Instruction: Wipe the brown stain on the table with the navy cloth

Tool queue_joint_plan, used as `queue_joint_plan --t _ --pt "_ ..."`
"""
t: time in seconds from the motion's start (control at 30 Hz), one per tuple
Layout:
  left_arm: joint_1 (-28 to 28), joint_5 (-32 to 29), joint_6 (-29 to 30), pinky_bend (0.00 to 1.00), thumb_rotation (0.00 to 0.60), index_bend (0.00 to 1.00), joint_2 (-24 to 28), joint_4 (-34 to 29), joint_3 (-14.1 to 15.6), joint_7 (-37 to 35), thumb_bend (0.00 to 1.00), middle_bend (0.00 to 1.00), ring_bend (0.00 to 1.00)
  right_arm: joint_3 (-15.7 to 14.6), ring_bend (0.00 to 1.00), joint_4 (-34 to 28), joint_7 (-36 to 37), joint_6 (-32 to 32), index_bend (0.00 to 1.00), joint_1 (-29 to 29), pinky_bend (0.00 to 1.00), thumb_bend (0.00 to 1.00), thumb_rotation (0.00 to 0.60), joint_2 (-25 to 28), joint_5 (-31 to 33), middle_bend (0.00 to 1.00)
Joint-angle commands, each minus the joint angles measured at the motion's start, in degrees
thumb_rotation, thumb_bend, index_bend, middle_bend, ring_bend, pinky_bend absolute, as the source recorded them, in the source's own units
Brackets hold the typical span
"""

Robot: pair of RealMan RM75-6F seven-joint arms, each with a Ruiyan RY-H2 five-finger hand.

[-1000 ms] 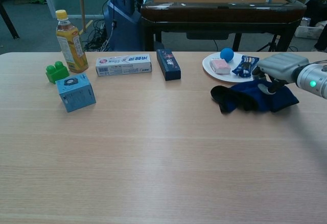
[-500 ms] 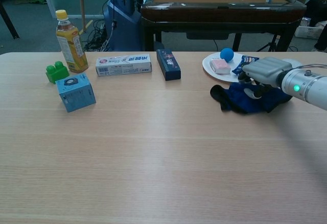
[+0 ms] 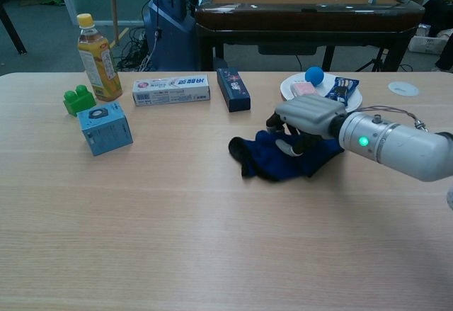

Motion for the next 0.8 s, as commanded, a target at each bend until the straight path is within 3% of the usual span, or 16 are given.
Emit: queue_joint_plan --t 0.03,0.43,0.6,0.73,0.8 --pt "-0.1 -0.1 -0.1 0.03 0.600 0.21 0.0 -0.1 0.0 0.2 0.27 0.12 0.09 -0.9 0.53 -4.9 0.4 2.9 0.80 0.5 0.76 0.73 0.600 1.7 -2.2 0.56" --pt "-0.3 0.2 -0.3 0.03 0.600 0.21 -0.1 -0.4 0.0 0.7 0.27 0.12 0.09 2.8 0.53 -17.9 -2.0 9.8 0.80 1.1 0.76 0.72 0.600 8.1 -2.6 0.56" --pt "-0.4 0.3 -0.4 0.03 0.600 0.21 -0.2 -0.3 0.0 0.6 0.27 0.12 0.09 3.6 0.52 -23.4 -5.9 9.2 0.79 0.7 0.74 0.71 0.600 11.1 -1.1 0.54" --pt "-0.4 0.5 -0.4 0.03 0.600 0.21 -0.3 -0.1 0.0 0.3 0.27 0.12 0.09 3.5 0.40 -26.8 -8.6 6.2 0.59 0.6 0.57 0.61 0.600 12.9 0.9 0.42" --pt "-0.3 0.5 -0.4 0.03 0.600 0.21 -0.4 0.0 0.1 0.2 0.27 0.12 0.09 3.3 0.25 -28.4 -10.4 4.1 0.34 0.7 0.42 0.47 0.600 13.9 2.4 0.27"
